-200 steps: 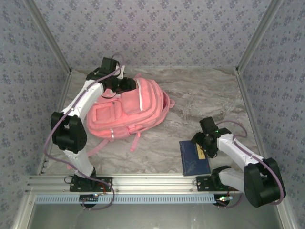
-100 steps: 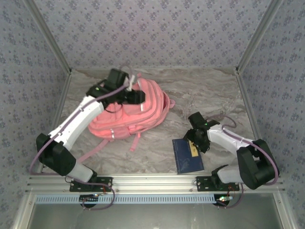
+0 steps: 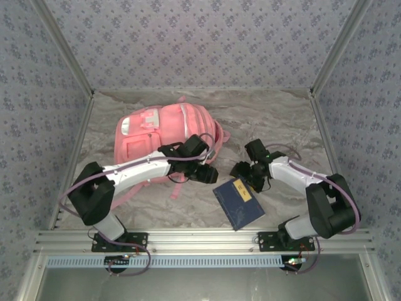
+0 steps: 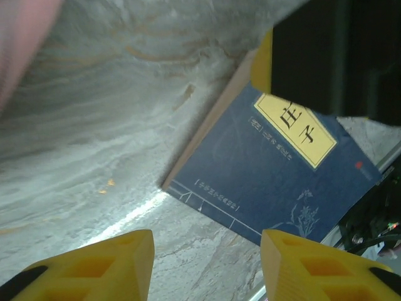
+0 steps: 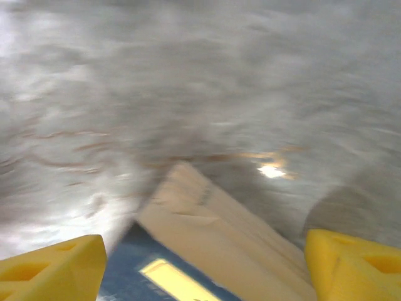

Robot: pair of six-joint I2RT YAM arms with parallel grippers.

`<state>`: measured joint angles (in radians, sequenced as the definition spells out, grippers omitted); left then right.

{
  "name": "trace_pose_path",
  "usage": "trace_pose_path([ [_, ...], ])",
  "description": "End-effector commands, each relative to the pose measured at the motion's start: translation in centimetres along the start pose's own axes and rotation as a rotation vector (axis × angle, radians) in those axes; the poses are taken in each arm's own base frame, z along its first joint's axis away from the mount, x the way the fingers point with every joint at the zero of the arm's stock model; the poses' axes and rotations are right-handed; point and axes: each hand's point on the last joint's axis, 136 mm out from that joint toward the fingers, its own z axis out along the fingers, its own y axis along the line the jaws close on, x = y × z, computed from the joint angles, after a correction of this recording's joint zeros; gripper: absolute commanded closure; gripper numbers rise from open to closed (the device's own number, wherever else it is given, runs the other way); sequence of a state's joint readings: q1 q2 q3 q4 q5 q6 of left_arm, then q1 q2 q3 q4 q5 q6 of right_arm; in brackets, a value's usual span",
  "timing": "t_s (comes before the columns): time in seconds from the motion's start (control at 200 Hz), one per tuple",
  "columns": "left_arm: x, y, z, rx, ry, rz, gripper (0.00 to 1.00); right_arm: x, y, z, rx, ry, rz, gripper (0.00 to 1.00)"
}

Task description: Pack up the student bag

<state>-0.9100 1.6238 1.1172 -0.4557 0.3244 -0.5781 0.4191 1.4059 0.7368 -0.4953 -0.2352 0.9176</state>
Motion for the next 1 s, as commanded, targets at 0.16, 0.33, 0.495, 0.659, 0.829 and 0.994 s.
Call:
trace_pose_path([
  [0.16,4.5,-2.3,4.3,0.054,0.142,0.105,0.66,0.0,-1.3,-1.8,-0.02,-0.03,-0.103,0.12],
  [0.33,7.1,-2.8,6.0,0.061,0.222,0.15,0.82,1.3,-2.7,-1.5,-0.027,0.011,-0.092,0.11],
  [0.495,8.5,-2.2,6.8,0.06,0.264,0.15,0.89,2.3,-3.4,-1.2,-0.031,0.039,-0.098,0.1],
  [0.659,7.8,-1.3,8.0,0.01,0.253,0.162,0.91,3.1,-3.5,-0.8,-0.058,0.075,-0.092,0.1],
  [0.829,6.2,-0.3,9.3,-0.057,0.224,0.168,0.9,3.3,-3.0,-1.0,-0.115,0.085,-0.076,0.12],
  [0.994,3.8,-0.1,9.4,-0.063,0.171,0.136,0.91,3.3,-3.0,-1.1,-0.132,0.091,-0.066,0.13],
])
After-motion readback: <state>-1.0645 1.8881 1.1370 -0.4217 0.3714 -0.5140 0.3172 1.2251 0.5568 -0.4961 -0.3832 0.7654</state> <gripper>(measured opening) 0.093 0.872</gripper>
